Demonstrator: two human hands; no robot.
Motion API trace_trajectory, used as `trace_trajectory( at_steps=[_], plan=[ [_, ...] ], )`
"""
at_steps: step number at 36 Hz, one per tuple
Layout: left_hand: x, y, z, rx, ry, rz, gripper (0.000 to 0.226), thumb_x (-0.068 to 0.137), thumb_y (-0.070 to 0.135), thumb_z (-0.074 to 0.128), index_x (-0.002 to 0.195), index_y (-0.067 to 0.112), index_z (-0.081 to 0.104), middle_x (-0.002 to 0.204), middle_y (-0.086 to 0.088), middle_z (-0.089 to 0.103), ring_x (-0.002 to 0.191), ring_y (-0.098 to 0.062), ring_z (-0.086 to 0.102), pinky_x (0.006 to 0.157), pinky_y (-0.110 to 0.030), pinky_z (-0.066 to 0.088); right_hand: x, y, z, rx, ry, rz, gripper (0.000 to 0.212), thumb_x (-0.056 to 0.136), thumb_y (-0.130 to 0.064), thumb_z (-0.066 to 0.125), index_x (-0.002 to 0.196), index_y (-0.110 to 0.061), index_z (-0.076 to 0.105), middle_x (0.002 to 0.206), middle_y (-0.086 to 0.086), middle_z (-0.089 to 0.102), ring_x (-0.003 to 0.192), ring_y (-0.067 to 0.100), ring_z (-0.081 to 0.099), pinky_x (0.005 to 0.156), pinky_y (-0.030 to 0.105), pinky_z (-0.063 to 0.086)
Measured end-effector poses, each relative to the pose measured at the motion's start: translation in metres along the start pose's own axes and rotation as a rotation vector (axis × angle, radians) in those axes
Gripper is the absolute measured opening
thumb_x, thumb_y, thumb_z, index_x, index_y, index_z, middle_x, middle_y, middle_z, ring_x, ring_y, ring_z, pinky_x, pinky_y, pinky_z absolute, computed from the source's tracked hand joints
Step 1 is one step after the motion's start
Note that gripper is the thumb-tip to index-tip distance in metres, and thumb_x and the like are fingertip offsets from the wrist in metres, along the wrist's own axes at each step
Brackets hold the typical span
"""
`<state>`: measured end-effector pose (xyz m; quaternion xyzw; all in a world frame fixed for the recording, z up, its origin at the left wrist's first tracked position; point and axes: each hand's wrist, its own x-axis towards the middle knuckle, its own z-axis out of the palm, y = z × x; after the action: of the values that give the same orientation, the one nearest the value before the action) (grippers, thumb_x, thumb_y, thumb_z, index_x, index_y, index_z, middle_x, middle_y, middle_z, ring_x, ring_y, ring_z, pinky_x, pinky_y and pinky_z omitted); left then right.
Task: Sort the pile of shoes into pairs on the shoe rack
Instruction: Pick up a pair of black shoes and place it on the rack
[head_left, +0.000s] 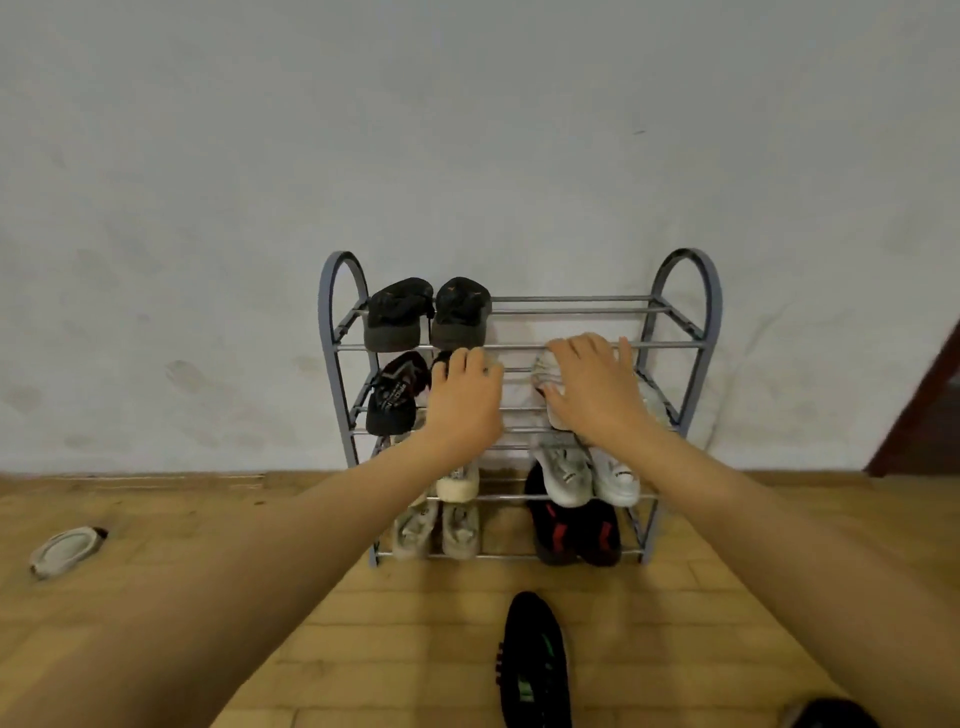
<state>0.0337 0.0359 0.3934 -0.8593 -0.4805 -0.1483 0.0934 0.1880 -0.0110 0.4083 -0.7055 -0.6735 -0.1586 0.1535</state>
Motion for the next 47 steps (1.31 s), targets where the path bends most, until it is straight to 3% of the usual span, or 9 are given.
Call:
trace_trajectory(
  at_steps=[5, 10, 13, 17, 26, 33, 36, 40, 47],
  plan=[
    [-0.028, 0.058, 0.015, 0.033, -0.014, 0.148, 0.047, 0.087, 0.016, 0.049, 0.133, 0.011, 0.042, 0.140, -0.012, 0.038, 0.133, -0.032, 0.031, 0.108, -0.046, 0.026, -0.071, 0.054, -0.002, -0.021, 0.192, 0.011, 0.039, 0.083, -0.022, 0.062, 0.120, -0.010, 0.058, 0.114, 0.013, 0.062, 0.116, 0.033, 0.052, 0.104, 0.057, 0.028],
    [-0.049, 0.109, 0.052, 0.012, -0.116, 0.240, 0.047, 0.084, 0.013, 0.050, 0.131, 0.010, 0.044, 0.138, -0.012, 0.041, 0.130, -0.031, 0.035, 0.107, -0.043, 0.027, -0.138, 0.105, 0.016, -0.028, 0.192, 0.088, 0.035, 0.076, -0.017, 0.066, 0.110, -0.007, 0.064, 0.101, 0.014, 0.065, 0.103, 0.034, 0.061, 0.097, 0.062, 0.036],
    [-0.058, 0.135, 0.083, 0.012, -0.232, 0.254, 0.048, 0.086, 0.017, 0.050, 0.133, 0.011, 0.043, 0.140, -0.012, 0.039, 0.133, -0.032, 0.032, 0.110, -0.046, 0.028, -0.172, 0.136, 0.034, -0.022, 0.139, 0.150, 0.035, 0.077, -0.023, 0.055, 0.107, -0.009, 0.064, 0.097, 0.013, 0.065, 0.096, 0.033, 0.062, 0.091, 0.056, 0.041],
    [-0.069, 0.164, 0.132, 0.001, -0.369, 0.257, 0.046, 0.090, 0.019, 0.048, 0.136, 0.013, 0.040, 0.139, -0.011, 0.038, 0.131, -0.031, 0.033, 0.108, -0.045, 0.029, -0.212, 0.170, 0.069, 0.021, -0.099, 0.272, 0.037, 0.087, -0.023, 0.052, 0.122, -0.012, 0.054, 0.117, 0.011, 0.058, 0.107, 0.031, 0.051, 0.092, 0.043, 0.036],
    [-0.110, 0.196, 0.247, -0.131, -0.793, 0.061, 0.054, 0.091, 0.018, 0.047, 0.141, 0.011, 0.029, 0.148, -0.015, 0.027, 0.135, -0.035, 0.028, 0.109, -0.051, 0.029, -0.302, 0.198, 0.180, 0.105, -0.612, 0.588, 0.060, 0.093, -0.037, 0.049, 0.143, -0.015, 0.025, 0.142, 0.012, 0.034, 0.125, 0.034, 0.038, 0.094, 0.045, 0.043],
    [-0.151, 0.194, 0.321, -0.150, -0.865, -0.250, 0.071, 0.095, 0.023, 0.041, 0.151, 0.014, -0.001, 0.158, -0.013, 0.001, 0.145, -0.035, 0.001, 0.115, -0.057, 0.013, -0.363, 0.198, 0.255, 0.168, -0.835, 0.832, 0.077, 0.093, -0.047, 0.046, 0.149, -0.015, 0.003, 0.153, 0.014, 0.010, 0.138, 0.040, 0.016, 0.106, 0.056, 0.032],
    [-0.163, 0.189, 0.341, -0.111, -0.887, -0.366, 0.075, 0.094, 0.028, 0.048, 0.152, 0.017, 0.001, 0.159, -0.013, -0.007, 0.146, -0.036, -0.007, 0.115, -0.060, 0.012, -0.382, 0.199, 0.277, 0.164, -0.865, 0.934, 0.086, 0.091, -0.053, 0.046, 0.150, -0.013, -0.001, 0.155, 0.017, 0.001, 0.139, 0.047, 0.007, 0.112, 0.057, 0.020],
    [-0.182, 0.181, 0.361, -0.145, -0.965, -0.498, 0.080, 0.094, 0.033, 0.050, 0.151, 0.014, -0.003, 0.158, -0.015, -0.014, 0.145, -0.037, -0.012, 0.114, -0.062, 0.013, -0.400, 0.197, 0.291, 0.269, -0.858, 1.065, 0.095, 0.087, -0.055, 0.053, 0.150, -0.010, -0.003, 0.154, 0.020, -0.008, 0.139, 0.043, 0.017, 0.112, 0.051, 0.028],
    [-0.205, 0.177, 0.375, -0.148, -0.899, -0.411, 0.078, 0.090, 0.031, 0.057, 0.148, 0.011, 0.009, 0.155, -0.015, 0.007, 0.144, -0.036, 0.002, 0.109, -0.059, 0.027, -0.406, 0.191, 0.303, 0.268, -0.749, 1.098, 0.090, 0.086, -0.049, 0.058, 0.148, -0.011, 0.006, 0.154, 0.021, -0.007, 0.136, 0.046, 0.019, 0.110, 0.045, 0.027]
  ],
)
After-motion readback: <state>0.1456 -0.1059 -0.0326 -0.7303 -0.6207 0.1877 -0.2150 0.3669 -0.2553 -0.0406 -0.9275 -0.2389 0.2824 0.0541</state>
